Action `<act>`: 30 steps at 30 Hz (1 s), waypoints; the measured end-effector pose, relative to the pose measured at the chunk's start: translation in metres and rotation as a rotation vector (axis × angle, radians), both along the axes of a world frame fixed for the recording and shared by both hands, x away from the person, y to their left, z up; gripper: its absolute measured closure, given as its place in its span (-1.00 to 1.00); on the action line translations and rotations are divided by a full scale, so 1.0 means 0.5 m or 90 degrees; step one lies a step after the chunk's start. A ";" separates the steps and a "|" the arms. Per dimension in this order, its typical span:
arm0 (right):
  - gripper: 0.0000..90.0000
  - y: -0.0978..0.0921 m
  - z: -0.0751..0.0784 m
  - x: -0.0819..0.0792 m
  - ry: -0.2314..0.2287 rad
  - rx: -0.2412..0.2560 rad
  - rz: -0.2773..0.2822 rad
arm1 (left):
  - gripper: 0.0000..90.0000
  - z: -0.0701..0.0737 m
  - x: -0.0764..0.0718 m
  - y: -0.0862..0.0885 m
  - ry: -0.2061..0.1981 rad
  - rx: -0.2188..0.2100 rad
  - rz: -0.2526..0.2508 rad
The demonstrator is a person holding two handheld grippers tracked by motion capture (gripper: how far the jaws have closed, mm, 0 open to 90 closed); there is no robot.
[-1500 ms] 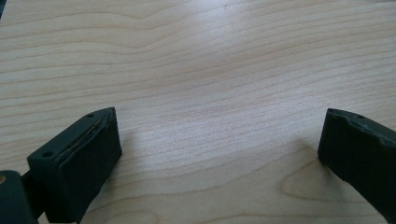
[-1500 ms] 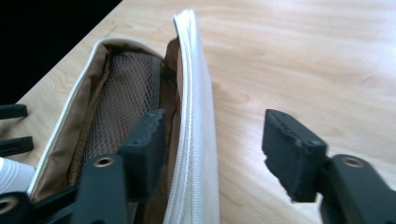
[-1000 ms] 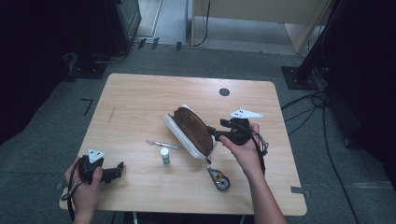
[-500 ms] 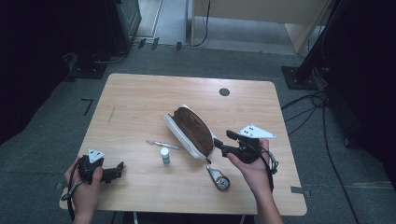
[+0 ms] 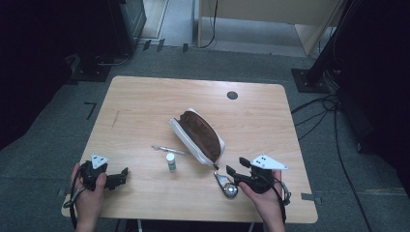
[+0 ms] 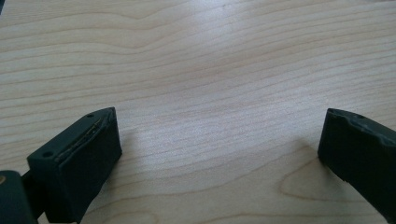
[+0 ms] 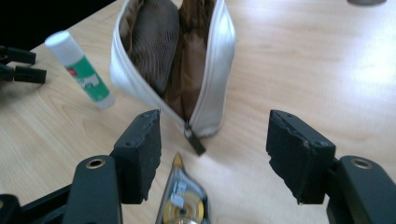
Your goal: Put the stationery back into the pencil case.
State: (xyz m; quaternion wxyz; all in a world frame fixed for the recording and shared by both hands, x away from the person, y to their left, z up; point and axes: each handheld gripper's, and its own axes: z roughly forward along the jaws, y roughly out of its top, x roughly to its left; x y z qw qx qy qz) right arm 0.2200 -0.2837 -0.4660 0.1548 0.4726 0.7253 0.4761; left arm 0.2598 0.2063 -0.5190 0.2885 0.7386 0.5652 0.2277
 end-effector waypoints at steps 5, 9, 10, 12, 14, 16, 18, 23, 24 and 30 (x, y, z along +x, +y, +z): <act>-0.22 -0.006 -0.033 -0.025 0.022 0.013 -0.006 | -1.00 0.000 0.000 0.000 0.000 0.000 0.000; -0.23 -0.004 -0.056 -0.042 0.044 0.014 -0.006 | -1.00 0.000 0.000 0.000 0.001 0.000 -0.001; -0.23 -0.002 -0.061 -0.045 0.046 0.014 -0.004 | -1.00 0.000 0.000 0.000 0.001 0.000 0.000; -0.24 0.003 -0.071 -0.051 0.052 0.002 -0.001 | -1.00 0.000 0.000 0.000 0.001 0.000 -0.001; -0.25 0.009 -0.081 -0.056 0.055 -0.008 0.001 | -1.00 0.000 0.000 0.000 0.001 0.000 -0.001; -0.25 0.013 -0.093 -0.059 0.055 -0.024 0.004 | -1.00 0.000 -0.001 -0.001 0.000 0.000 0.005; -0.25 0.014 -0.103 -0.065 0.062 -0.027 0.002 | -1.00 0.000 -0.004 -0.004 -0.001 -0.001 0.014; -0.26 0.018 -0.109 -0.074 0.056 -0.036 0.007 | -1.00 0.001 -0.006 -0.005 0.003 0.000 0.008; -0.26 0.019 -0.109 -0.075 0.054 -0.040 0.008 | -1.00 0.002 -0.007 -0.006 0.006 0.002 0.004; -0.26 0.033 -0.117 -0.080 0.042 -0.084 0.016 | -1.00 0.009 -0.015 -0.016 0.000 -0.036 -0.014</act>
